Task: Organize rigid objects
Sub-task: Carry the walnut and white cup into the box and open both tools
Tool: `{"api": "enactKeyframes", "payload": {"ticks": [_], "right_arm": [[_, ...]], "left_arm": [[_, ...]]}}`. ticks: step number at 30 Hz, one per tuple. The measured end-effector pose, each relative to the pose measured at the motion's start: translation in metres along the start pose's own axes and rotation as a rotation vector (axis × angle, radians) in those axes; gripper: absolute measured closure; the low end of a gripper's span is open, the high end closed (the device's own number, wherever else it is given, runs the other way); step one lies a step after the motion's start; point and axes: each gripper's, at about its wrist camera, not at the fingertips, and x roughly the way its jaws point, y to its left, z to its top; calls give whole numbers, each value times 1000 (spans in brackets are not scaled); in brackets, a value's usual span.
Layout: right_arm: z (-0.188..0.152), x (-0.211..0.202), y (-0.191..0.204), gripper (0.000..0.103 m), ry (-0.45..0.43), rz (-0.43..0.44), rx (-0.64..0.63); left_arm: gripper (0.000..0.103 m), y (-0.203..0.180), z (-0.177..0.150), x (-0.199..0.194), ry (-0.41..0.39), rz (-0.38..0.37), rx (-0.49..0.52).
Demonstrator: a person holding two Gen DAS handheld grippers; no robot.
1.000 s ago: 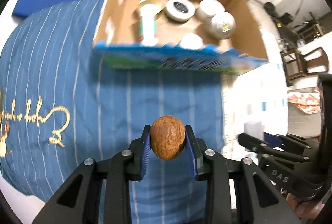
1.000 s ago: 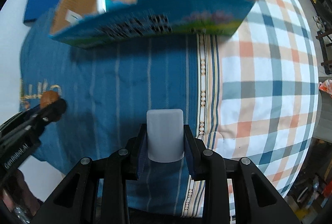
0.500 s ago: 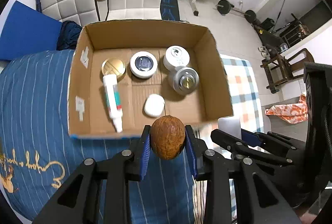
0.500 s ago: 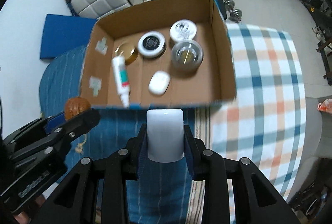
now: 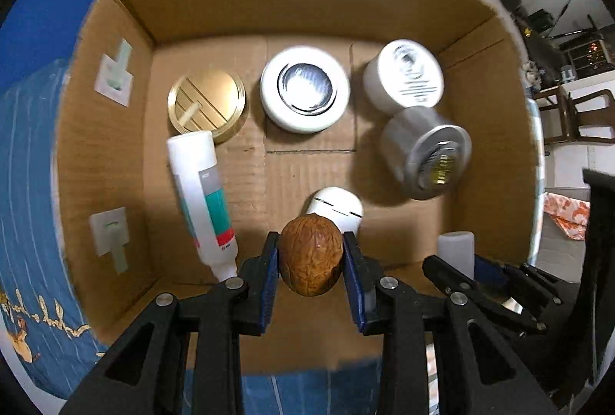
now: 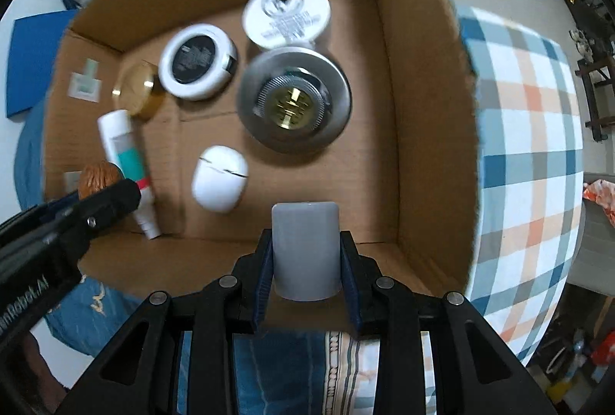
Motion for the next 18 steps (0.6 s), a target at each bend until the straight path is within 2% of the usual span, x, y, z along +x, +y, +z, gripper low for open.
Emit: {"api": "enactKeyframes", "payload": {"ticks": [11, 18], "right_arm": [[17, 49, -5, 69, 98, -21, -14], [27, 60, -9, 68, 104, -28, 0]], "left_arm": [[74, 9, 14, 56, 123, 1, -23], [75, 16, 24, 55, 108, -13, -36]]}}
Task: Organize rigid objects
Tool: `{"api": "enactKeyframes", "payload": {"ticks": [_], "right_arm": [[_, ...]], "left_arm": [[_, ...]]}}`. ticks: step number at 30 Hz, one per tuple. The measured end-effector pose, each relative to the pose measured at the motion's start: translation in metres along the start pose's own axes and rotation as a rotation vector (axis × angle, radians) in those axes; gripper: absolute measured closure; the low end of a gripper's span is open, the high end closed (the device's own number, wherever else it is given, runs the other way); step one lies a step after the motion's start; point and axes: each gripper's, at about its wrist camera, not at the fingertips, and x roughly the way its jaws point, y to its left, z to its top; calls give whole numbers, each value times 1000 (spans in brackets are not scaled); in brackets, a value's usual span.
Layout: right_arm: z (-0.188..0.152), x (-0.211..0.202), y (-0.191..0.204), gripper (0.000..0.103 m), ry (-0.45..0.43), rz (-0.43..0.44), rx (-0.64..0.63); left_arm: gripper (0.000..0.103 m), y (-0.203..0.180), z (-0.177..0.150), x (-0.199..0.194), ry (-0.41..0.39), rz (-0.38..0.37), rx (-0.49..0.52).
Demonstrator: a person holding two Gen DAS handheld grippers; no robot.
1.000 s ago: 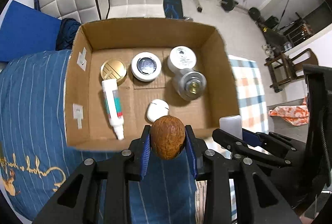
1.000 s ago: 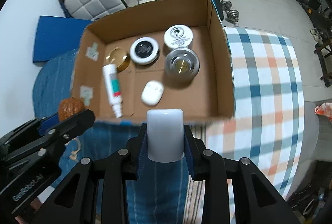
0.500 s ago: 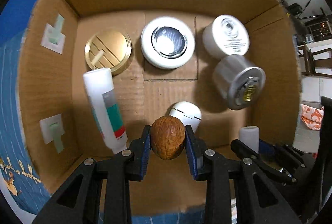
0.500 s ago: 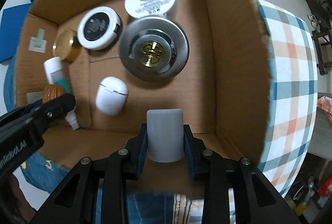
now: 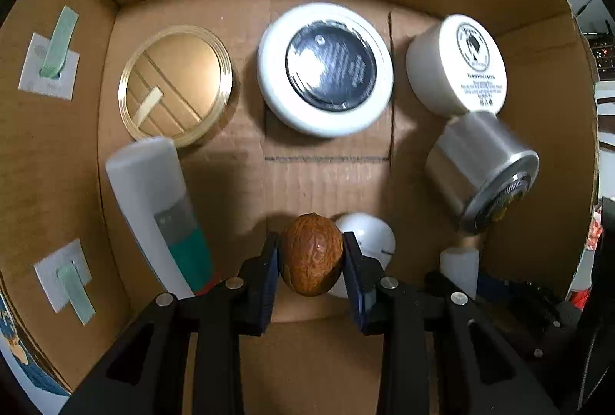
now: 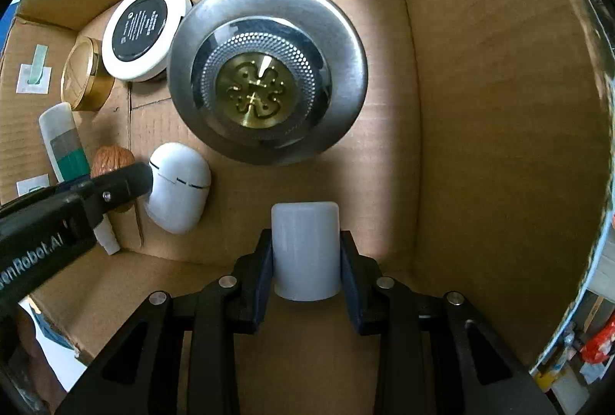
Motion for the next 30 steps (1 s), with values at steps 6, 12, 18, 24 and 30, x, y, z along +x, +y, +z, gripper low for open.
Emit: {"api": "enactKeyframes", "payload": {"ticks": [6, 12, 18, 24, 30], "right_arm": [[3, 4, 4, 68, 1, 4, 7], [6, -1, 2, 61, 5, 7, 15], [1, -11, 7, 45, -8, 15, 2], [-5, -32, 16, 34, -44, 10, -26], [-13, -58, 27, 16, -100, -3, -49]], "left_arm": [[74, 5, -2, 1, 0, -4, -3], [68, 3, -7, 0, 24, 46, 17], [57, 11, -17, -25, -22, 65, 9], [39, 11, -35, -64, -131, 88, 13], [14, 20, -67, -102, -231, 104, 13]]}}
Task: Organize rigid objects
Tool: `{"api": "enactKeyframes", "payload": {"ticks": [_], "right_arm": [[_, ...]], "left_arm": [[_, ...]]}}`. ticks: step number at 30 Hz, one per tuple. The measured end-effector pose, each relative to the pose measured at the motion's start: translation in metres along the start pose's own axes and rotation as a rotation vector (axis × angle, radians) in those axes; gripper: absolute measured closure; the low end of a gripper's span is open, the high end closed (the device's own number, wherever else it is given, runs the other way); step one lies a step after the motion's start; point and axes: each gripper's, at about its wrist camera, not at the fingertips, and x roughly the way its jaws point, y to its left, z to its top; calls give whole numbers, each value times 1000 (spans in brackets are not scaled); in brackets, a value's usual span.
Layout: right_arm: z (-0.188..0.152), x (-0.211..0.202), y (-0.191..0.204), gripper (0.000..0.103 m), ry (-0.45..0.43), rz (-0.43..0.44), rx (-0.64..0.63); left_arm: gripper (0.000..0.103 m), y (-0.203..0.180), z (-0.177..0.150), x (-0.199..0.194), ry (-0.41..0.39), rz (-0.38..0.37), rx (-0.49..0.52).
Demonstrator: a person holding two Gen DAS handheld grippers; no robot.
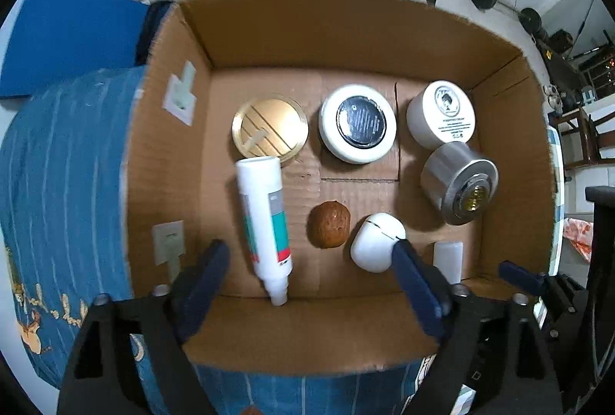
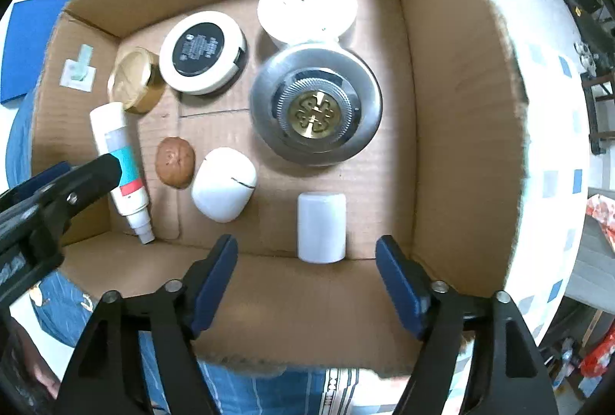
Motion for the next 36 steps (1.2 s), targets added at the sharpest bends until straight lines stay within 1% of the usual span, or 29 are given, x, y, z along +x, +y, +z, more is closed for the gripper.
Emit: {"api": "enactKeyframes", "payload": {"ticks": [1, 3, 6, 11, 15, 18, 20, 25, 28, 30, 32, 36], "right_arm": [[-1, -4, 2, 12, -10, -5, -3], [-4, -15, 7, 9, -39, -10, -13], [-4, -27, 13, 0, -73, -26, -24], [-16, -50, 9, 0, -126, -43, -22], [-24, -57, 8, 0, -150, -40, -17], [-37, -72, 8, 0, -188, -26, -21], [-52, -91, 9, 0, -225, -25, -30], [-95, -143, 8, 0, -319, -11, -39], [-128, -182, 5, 0, -384, -13, -51], [-145, -203, 3, 0, -411, -5, -51], [-165, -224, 1, 0, -446, -22, -48], [-196, -256, -2, 0, -478, 8, -55]], "left_arm": [[12, 1, -2, -6, -9, 8, 4], [12, 0, -6, -14, -33, 25, 4], [12, 1, -7, -28, -71, 20, -8], [12, 4, -11, -30, -104, 30, -23], [12, 3, -23, -48, -136, 40, -24], [12, -1, -36, -69, -177, 51, -25], [12, -4, -51, -95, -225, 62, -25], [12, -12, -90, -156, -314, 62, -12], [12, -17, -112, -182, -347, 63, 4], [12, -21, -128, -200, -370, 61, 12], [12, -23, -139, -214, -385, 61, 11], [12, -26, -158, -239, -414, 35, 11]]}}
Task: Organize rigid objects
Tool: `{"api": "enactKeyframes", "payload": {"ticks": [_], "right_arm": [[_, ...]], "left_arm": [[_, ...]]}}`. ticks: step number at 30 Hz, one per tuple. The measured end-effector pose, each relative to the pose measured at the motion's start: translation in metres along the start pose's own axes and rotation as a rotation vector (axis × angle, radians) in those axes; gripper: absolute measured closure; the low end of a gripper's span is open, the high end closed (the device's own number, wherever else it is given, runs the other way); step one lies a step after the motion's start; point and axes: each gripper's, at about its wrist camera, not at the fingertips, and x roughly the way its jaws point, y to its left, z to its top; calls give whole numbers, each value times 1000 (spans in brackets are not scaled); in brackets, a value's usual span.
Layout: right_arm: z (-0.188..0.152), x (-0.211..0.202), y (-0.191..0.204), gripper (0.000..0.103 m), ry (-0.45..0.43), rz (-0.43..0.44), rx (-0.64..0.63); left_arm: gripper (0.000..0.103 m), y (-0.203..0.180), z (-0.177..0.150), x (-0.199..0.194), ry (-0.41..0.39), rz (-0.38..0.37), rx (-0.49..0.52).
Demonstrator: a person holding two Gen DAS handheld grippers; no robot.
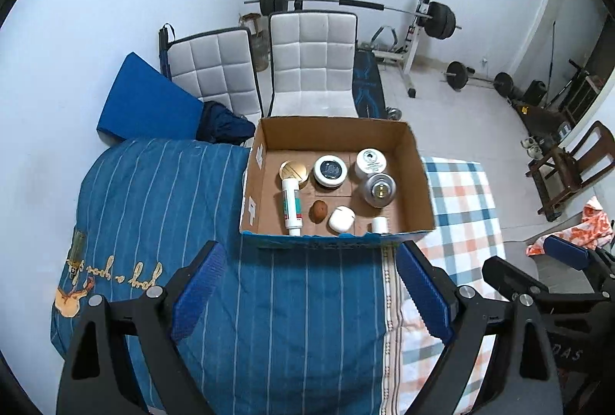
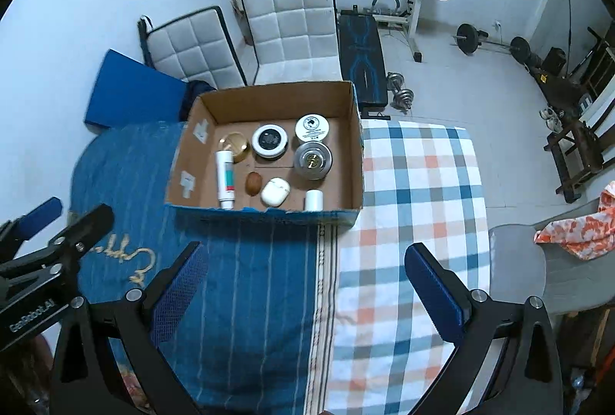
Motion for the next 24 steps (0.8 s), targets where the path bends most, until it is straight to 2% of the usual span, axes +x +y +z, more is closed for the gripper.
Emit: {"api": "enactKeyframes", "payload": {"ticks": [8, 15, 24], "right_arm": [[-29, -66, 4, 0, -67, 25, -31], [-41, -106, 2, 0, -150, 6, -28], [-40, -114, -5, 0, -177, -21, -7]], "left_arm": [[12, -3, -12, -54, -91, 11, -5], [12, -2, -22, -76, -117, 11, -9], [12, -1, -26, -77, -120, 25, -15]]}}
